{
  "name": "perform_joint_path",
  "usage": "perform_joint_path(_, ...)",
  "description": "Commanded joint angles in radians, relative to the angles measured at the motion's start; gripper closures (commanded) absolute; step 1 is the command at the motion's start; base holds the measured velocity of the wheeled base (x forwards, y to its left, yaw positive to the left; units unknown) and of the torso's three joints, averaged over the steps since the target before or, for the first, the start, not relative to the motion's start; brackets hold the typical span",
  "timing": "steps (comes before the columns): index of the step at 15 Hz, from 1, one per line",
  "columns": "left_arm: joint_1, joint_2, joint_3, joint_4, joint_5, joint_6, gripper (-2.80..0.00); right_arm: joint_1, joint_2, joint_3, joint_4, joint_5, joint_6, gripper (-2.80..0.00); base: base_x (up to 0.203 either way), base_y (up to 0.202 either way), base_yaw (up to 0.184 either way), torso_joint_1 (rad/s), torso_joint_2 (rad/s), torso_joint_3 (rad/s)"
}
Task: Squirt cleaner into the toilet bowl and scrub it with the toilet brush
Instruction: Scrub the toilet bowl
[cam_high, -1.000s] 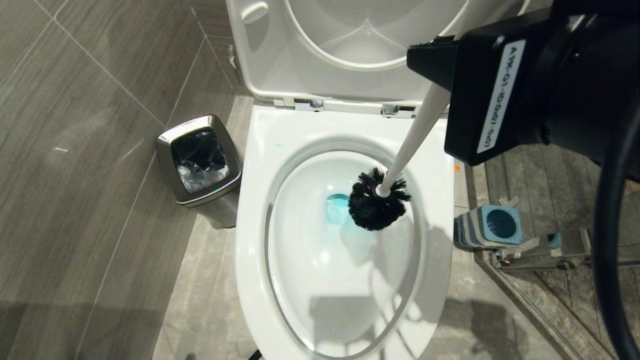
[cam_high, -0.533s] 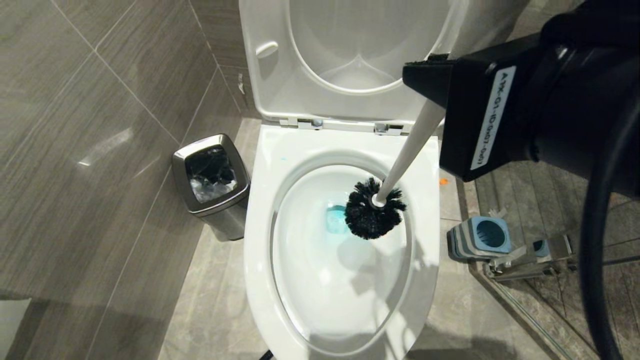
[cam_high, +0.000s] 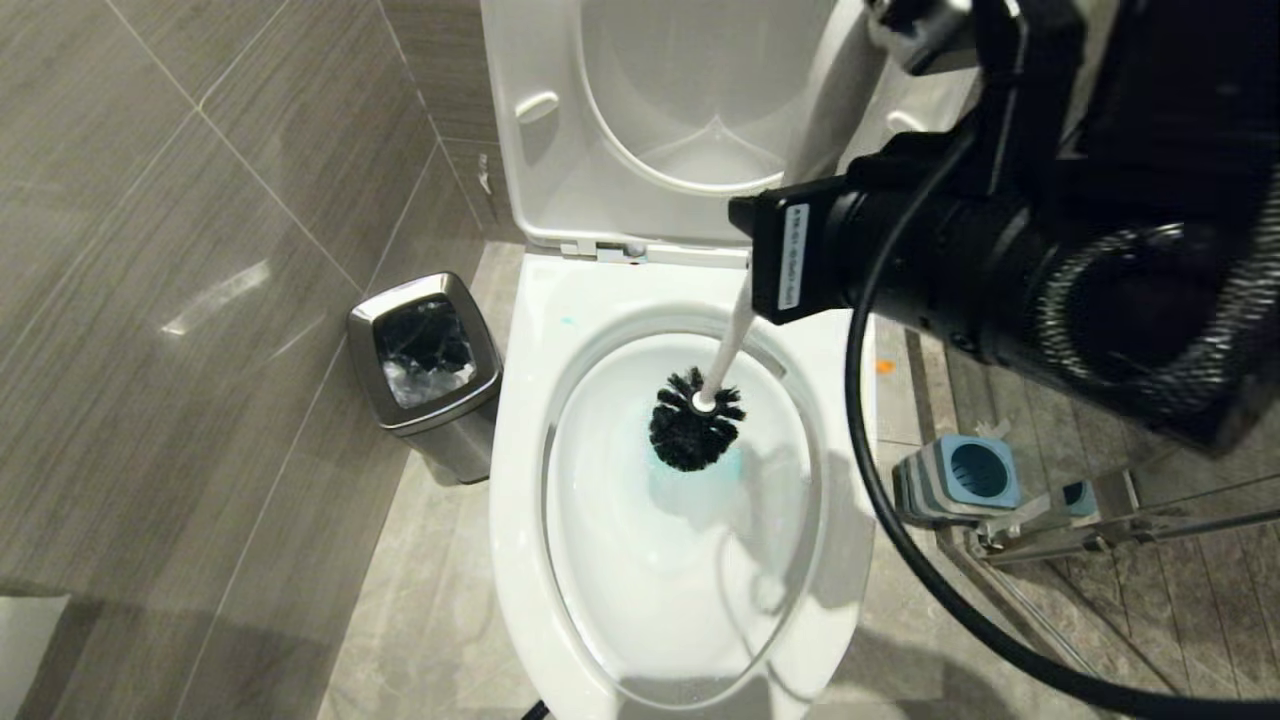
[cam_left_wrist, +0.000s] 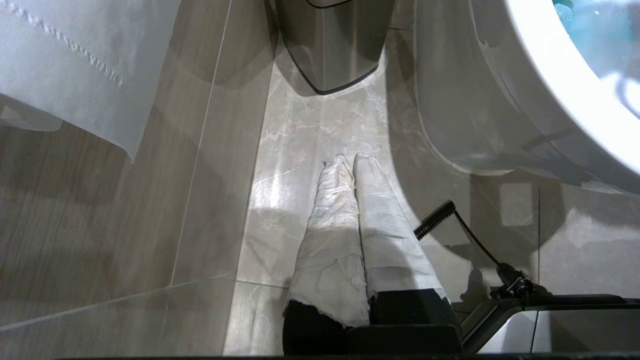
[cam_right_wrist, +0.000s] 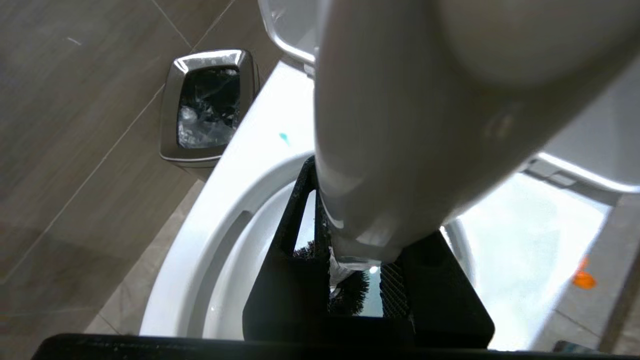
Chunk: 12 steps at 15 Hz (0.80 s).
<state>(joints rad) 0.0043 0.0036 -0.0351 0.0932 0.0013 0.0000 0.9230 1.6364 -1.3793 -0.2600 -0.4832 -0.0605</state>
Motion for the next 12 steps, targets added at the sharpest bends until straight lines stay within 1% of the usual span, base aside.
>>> perform_joint_path(1, 0.000, -0.001, 0.000, 0.000, 0.000, 0.000, 0.00, -0.073, 0.130, -0.047, -0.020, 0.046, 0.024, 0.00, 0.000, 0.000, 0.000, 0.000, 0.00, 0.000)
perform_joint_path(4, 0.000, -0.001, 0.000, 0.000, 0.000, 0.000, 0.00, -0.129, 0.230, -0.099, -0.167, 0.080, 0.015, 0.00, 0.000, 0.000, 0.000, 0.000, 0.00, 0.000)
perform_joint_path(7, 0.000, -0.001, 0.000, 0.000, 0.000, 0.000, 0.00, -0.148, 0.232, -0.099, -0.175, 0.087, 0.015, 0.00, 0.000, 0.000, 0.000, 0.000, 0.00, 0.072)
perform_joint_path(12, 0.000, -0.001, 0.000, 0.000, 0.000, 0.000, 0.00, -0.156, 0.256, -0.090, -0.177, 0.089, 0.025, 0.00, 0.000, 0.000, 0.000, 0.004, 0.00, 0.172)
